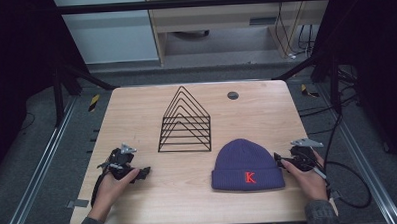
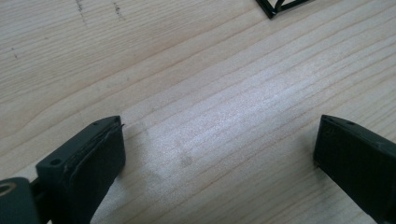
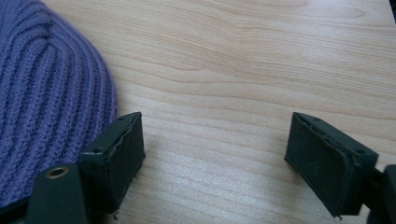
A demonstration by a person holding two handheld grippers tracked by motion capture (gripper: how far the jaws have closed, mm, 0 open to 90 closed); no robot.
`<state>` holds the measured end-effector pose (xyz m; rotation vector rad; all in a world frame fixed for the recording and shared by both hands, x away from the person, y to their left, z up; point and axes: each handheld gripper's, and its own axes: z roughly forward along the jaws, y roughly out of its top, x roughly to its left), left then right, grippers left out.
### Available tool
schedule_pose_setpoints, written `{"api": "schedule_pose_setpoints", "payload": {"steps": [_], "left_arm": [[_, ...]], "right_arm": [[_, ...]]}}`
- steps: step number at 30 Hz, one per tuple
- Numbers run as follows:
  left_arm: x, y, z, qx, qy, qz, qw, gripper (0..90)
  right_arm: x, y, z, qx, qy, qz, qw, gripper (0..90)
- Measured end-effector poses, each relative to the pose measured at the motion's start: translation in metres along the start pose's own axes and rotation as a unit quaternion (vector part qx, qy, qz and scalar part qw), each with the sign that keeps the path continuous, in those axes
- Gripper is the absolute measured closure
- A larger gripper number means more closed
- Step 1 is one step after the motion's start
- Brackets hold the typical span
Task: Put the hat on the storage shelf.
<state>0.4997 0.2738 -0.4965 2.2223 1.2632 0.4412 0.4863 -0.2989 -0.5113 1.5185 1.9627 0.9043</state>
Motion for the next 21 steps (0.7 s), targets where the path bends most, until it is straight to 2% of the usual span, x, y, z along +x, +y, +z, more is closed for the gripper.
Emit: {"api": "schedule_pose_setpoints", "payload": {"steps": [5, 7, 13, 14, 18, 21], "left_arm": [[-0.001, 0.0, 0.001, -0.001, 0.002, 0.0, 1.0, 0.0], [-0.003, 0.0, 0.001, -0.001, 0.002, 0.0, 1.0, 0.0], [-0.004, -0.001, 0.001, -0.006, 0.003, -0.004, 1.0, 0.0], [-0.005, -0.002, 0.001, -0.007, 0.003, -0.005, 1.0, 0.0], [-0.006, -0.004, 0.001, -0.016, 0.006, -0.007, 0.9998, 0.0], [-0.007, -0.004, 0.0, -0.014, 0.006, -0.006, 0.9999, 0.0]], "right_arm": [[0.002, 0.0, 0.001, 0.002, -0.004, 0.0, 1.0, 15.2], [0.004, 0.002, 0.003, 0.006, -0.022, 0.018, 0.9996, 12.4], [0.003, 0.005, 0.005, 0.006, -0.028, 0.028, 0.9992, 11.6], [0.003, 0.007, 0.001, 0.001, -0.031, 0.032, 0.999, 11.3], [0.005, 0.024, -0.02, -0.05, -0.04, 0.038, 0.9972, 12.1], [0.017, 0.038, -0.031, -0.053, -0.025, 0.012, 0.9982, 19.7]]}}
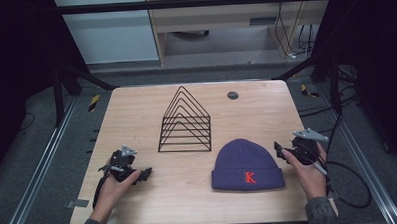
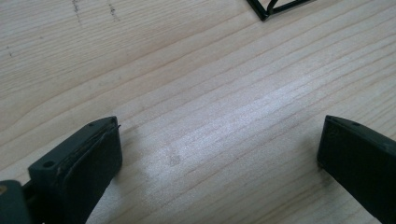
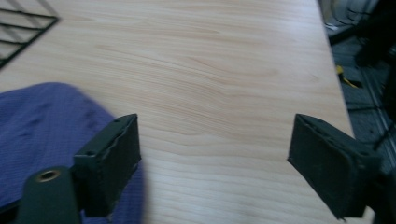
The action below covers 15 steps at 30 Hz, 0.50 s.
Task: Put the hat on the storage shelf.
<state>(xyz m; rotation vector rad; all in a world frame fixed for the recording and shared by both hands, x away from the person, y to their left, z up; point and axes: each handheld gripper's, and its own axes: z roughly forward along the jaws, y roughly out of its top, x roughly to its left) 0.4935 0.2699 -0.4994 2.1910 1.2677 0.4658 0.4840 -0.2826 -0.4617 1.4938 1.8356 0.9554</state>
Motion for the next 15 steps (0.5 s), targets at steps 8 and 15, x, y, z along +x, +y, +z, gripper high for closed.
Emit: {"api": "schedule_pose_setpoints", "payload": {"steps": [8, 15], "left_arm": [[0.001, -0.001, 0.0, -0.005, -0.005, 0.003, 1.0, 0.0], [0.001, 0.0, 0.001, -0.006, -0.008, 0.008, 0.9999, 0.0]], "right_arm": [[0.034, 0.041, 0.0, 0.034, 0.072, -0.078, 0.9938, 32.5], [0.056, 0.071, 0.025, 0.075, 0.118, -0.114, 0.9836, 38.4]]}}
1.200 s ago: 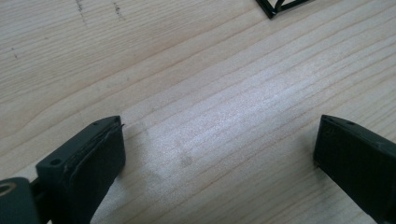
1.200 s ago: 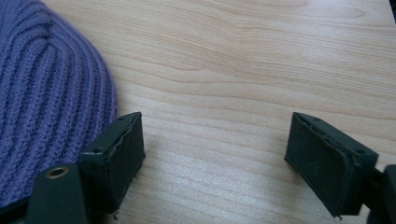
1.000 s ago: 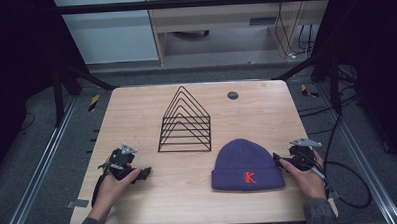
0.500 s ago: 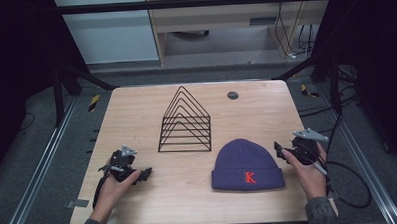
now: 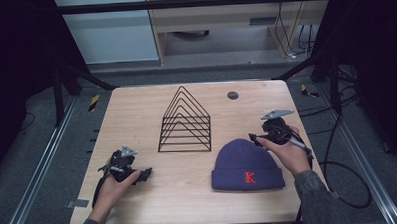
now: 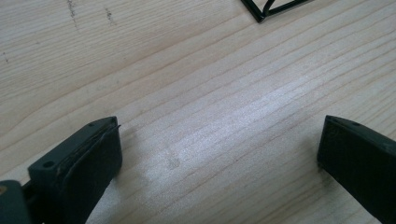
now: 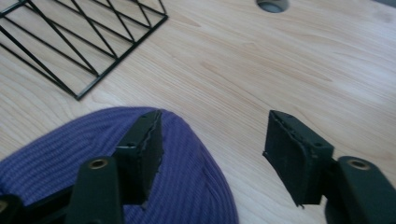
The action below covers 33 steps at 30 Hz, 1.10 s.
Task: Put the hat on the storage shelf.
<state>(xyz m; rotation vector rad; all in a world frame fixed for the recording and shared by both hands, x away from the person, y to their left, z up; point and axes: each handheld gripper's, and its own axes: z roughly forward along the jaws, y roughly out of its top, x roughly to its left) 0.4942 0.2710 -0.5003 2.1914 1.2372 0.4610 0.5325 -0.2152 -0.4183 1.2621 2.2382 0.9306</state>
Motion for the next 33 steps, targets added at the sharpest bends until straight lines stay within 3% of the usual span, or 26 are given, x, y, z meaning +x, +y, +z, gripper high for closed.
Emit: {"api": "schedule_pose_setpoints", "payload": {"steps": [9, 14, 21, 27, 33], "left_arm": [[0.0, 0.0, 0.0, 0.001, -0.001, 0.001, 1.0, 0.0], [0.0, 0.002, 0.001, 0.002, -0.001, 0.004, 1.0, 0.0], [-0.001, 0.001, 0.001, -0.002, -0.001, 0.003, 1.0, 0.0], [-0.002, 0.001, 0.001, -0.001, -0.003, 0.004, 1.0, 0.0], [-0.002, 0.002, 0.002, -0.001, -0.003, 0.006, 1.0, 0.0]], "right_arm": [[0.0, 0.016, 0.022, 0.043, 0.037, -0.022, 0.9981, 58.7], [0.003, 0.017, 0.03, 0.067, 0.056, -0.023, 0.9959, 65.0], [0.004, 0.01, 0.041, 0.089, 0.061, -0.018, 0.994, 66.2], [0.001, -0.001, 0.06, 0.125, 0.063, -0.016, 0.99, 60.6], [0.005, -0.002, 0.066, 0.144, 0.07, -0.024, 0.9867, 60.2]]}}
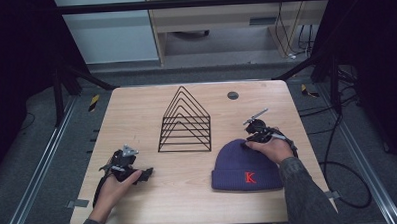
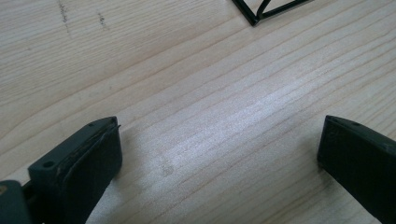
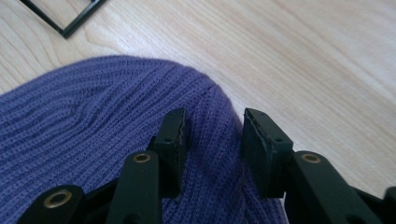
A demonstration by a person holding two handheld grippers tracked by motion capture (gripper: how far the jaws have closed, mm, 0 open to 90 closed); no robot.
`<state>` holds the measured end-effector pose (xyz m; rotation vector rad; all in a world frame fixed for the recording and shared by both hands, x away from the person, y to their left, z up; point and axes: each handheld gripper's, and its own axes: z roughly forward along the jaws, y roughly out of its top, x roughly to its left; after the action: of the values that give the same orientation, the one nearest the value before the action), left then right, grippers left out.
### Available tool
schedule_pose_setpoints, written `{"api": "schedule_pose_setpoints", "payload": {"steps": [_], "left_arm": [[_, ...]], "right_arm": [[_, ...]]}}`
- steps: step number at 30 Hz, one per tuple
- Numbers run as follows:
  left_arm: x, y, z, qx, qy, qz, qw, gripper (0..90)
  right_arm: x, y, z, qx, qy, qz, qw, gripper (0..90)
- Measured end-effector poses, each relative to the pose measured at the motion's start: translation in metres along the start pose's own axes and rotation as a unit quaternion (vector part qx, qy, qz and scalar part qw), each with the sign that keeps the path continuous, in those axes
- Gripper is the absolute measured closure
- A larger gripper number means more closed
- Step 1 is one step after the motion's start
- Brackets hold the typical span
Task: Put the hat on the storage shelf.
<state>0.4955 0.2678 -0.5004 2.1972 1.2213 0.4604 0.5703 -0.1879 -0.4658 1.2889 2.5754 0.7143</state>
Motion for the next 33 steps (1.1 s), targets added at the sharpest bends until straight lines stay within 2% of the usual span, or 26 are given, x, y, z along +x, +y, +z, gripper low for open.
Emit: {"api": "schedule_pose_setpoints", "payload": {"steps": [4, 8, 13, 15, 18, 20, 22, 23, 26, 31, 33], "left_arm": [[-0.001, 0.0, 0.0, -0.002, 0.0, -0.001, 1.0, 0.0], [-0.001, 0.0, 0.0, -0.002, -0.001, 0.001, 1.0, 0.0], [-0.001, 0.0, 0.0, -0.001, -0.002, 0.001, 1.0, 0.0], [-0.001, 0.0, 0.0, 0.001, -0.007, 0.009, 0.9999, 0.0], [0.0, 0.0, -0.001, 0.004, -0.016, 0.016, 0.9997, 0.0], [0.001, 0.001, -0.002, 0.004, -0.02, 0.02, 0.9996, 1.8], [0.002, 0.002, -0.003, -0.002, -0.02, 0.013, 0.9997, 5.0], [0.003, 0.003, -0.004, -0.006, -0.017, 0.013, 0.9997, 4.7], [0.004, 0.003, -0.007, -0.013, -0.019, 0.014, 0.9996, 5.4], [0.003, 0.004, -0.01, -0.023, -0.023, 0.017, 0.9993, 5.7], [0.002, 0.005, -0.013, -0.035, -0.025, 0.018, 0.9989, 6.1]], "right_arm": [[0.001, -0.001, 0.003, 0.008, 0.0, -0.005, 1.0, 62.9], [0.002, -0.003, 0.003, 0.011, -0.002, -0.01, 0.9999, 73.2], [0.003, -0.005, 0.002, -0.001, 0.0, -0.009, 1.0, 80.1], [0.003, -0.007, -0.001, -0.012, 0.004, -0.007, 0.9999, 81.5], [0.006, -0.009, -0.012, -0.031, 0.005, -0.007, 0.9995, 82.0], [0.011, -0.011, -0.03, -0.064, 0.009, -0.013, 0.9978, 82.2], [0.012, -0.011, -0.034, -0.07, 0.009, -0.018, 0.9974, 82.2], [0.016, -0.012, -0.045, -0.089, 0.012, -0.028, 0.9956, 82.2], [0.023, -0.015, -0.064, -0.113, 0.015, -0.035, 0.9928, 82.2], [0.033, -0.019, -0.091, -0.144, 0.016, -0.05, 0.9882, 82.2], [0.038, -0.02, -0.101, -0.155, 0.017, -0.057, 0.9862, 82.3]]}}
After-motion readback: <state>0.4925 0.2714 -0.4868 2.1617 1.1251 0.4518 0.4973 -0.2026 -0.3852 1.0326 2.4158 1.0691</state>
